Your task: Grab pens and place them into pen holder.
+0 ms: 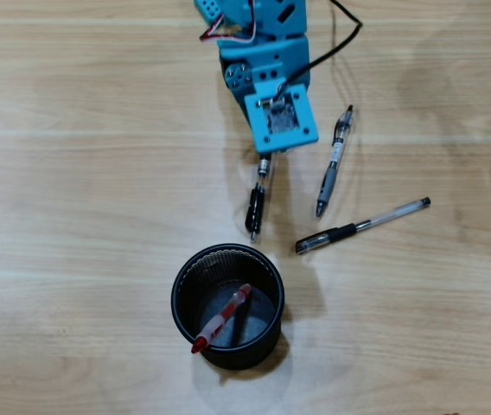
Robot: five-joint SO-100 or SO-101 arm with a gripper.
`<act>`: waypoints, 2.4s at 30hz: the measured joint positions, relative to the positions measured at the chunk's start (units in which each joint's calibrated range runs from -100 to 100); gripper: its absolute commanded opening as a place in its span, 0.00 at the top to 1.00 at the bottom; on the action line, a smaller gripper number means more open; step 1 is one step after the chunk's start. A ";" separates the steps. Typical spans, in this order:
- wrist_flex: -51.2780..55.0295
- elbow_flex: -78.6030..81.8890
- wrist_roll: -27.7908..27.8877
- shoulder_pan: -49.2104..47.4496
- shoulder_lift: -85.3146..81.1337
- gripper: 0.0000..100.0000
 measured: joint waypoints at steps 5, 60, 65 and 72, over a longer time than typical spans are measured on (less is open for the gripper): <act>1.73 1.60 -0.52 0.00 4.42 0.98; 1.64 3.28 -5.20 0.57 23.96 0.98; 1.64 3.28 -5.20 0.57 23.70 0.98; 1.64 2.40 -5.20 0.76 17.50 0.98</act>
